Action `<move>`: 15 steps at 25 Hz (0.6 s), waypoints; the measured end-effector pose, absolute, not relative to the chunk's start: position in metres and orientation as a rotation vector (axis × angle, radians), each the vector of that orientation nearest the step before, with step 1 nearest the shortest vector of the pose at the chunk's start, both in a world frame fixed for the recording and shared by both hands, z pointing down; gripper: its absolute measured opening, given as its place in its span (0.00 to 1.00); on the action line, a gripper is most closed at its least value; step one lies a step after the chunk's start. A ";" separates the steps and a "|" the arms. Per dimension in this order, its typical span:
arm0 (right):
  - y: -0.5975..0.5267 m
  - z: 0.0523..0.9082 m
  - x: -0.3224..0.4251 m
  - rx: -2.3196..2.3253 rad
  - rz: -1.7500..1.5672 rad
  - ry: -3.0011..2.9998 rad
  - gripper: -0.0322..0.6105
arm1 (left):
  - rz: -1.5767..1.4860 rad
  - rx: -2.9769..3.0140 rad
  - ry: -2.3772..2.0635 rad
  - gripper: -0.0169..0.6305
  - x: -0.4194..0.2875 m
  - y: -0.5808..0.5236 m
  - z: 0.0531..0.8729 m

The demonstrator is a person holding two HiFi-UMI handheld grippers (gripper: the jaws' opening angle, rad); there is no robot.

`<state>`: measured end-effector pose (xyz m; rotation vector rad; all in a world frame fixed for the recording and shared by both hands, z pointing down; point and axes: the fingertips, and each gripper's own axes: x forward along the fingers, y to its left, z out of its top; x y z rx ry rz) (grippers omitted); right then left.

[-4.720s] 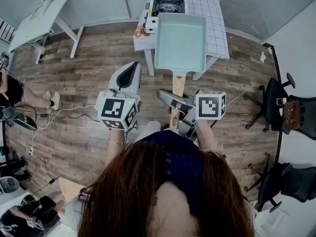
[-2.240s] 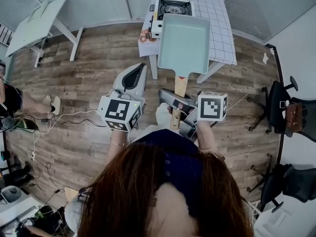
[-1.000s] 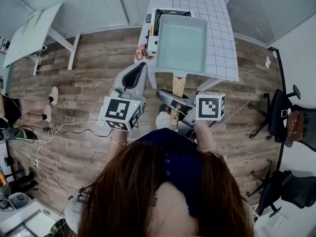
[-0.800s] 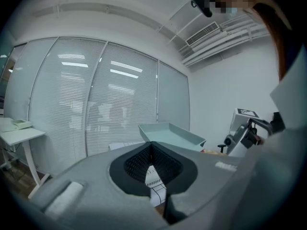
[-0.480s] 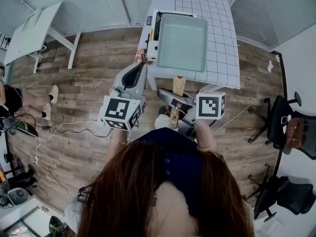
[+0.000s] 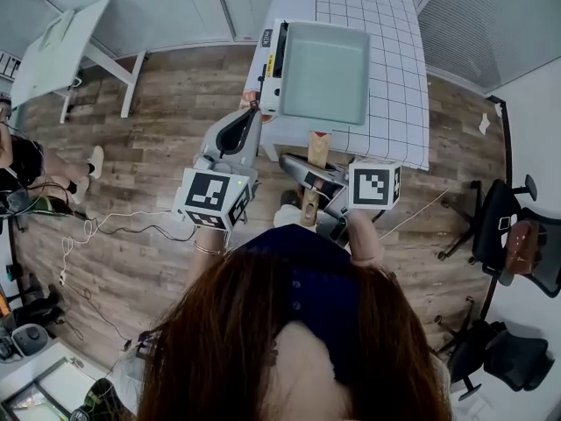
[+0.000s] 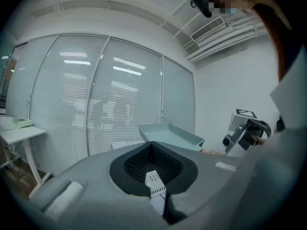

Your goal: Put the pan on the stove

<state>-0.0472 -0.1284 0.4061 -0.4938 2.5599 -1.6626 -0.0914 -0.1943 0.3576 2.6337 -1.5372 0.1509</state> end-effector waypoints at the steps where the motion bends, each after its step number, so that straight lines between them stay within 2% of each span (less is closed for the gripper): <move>1: -0.132 0.406 -0.047 -0.490 -1.662 2.561 0.15 | 0.152 2.632 -1.540 0.04 -0.092 -0.198 0.358; 15: -0.170 0.421 -0.045 -0.485 -1.716 2.549 0.15 | 0.157 2.594 -1.560 0.04 -0.094 -0.236 0.369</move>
